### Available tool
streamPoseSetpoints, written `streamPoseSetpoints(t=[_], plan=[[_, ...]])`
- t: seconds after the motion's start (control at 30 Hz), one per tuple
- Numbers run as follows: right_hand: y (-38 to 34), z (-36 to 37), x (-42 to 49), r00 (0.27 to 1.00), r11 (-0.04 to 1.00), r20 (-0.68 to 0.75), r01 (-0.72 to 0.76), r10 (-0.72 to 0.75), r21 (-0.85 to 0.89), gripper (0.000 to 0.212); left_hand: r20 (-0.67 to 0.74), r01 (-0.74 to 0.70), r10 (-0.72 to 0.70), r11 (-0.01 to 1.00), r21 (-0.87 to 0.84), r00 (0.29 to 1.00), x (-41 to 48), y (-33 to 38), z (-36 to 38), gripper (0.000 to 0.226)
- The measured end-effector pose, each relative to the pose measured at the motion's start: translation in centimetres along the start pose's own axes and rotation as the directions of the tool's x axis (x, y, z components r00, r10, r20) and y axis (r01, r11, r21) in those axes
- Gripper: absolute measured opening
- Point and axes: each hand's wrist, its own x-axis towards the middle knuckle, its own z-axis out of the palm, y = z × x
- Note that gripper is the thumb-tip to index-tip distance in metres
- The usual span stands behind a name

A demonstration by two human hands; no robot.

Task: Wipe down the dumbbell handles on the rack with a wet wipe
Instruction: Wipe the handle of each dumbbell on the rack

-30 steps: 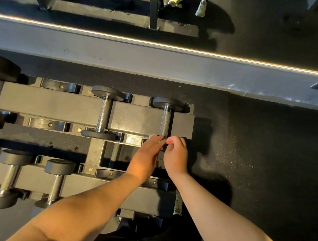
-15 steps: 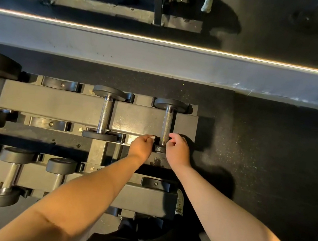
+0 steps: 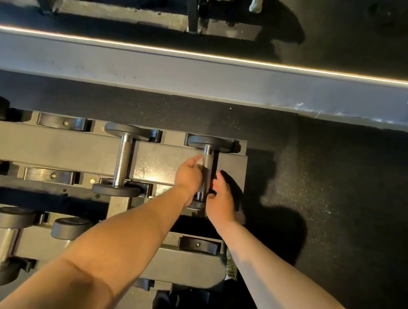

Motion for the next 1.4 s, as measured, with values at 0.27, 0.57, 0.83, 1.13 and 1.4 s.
streamPoseSetpoints(t=[0.27, 0.57, 0.83, 1.13, 1.4], plan=[[-0.1, 0.0, 0.0, 0.999, 0.999, 0.009, 0.050, -0.050, 0.005, 0.056, 0.099, -0.024, -0.050, 0.775, 0.631, 0.994, -1.7, -1.8, -1.8, 0.035], [-0.1, -1.2, -0.7, 0.996, 0.995, 0.016, 0.089, -0.090, 0.046, 0.040, 0.057, -0.110, 0.095, 0.792, 0.600, 0.994, -4.0, -2.6, -2.2, 0.037], [-2.8, -1.0, -0.8, 0.990, 0.977, 0.045, 0.125, -0.135, 0.174, 0.015, 0.117, -0.379, 0.365, 0.829, 0.410, 0.924, -5.6, -2.3, -1.5, 0.039], [-4.6, -1.7, 4.4, 0.986, 0.968, -0.127, -0.080, 0.113, 0.237, 0.034, 0.123, -0.340, 0.321, 0.810, 0.479, 0.939, -4.8, -3.0, -0.4, 0.051], [-3.0, -0.1, 4.3, 0.970, 0.969, 0.056, -0.233, 0.239, -0.087, 0.032, 0.113, -0.206, 0.172, 0.831, 0.516, 0.979, -4.3, -2.7, -1.0, 0.072]])
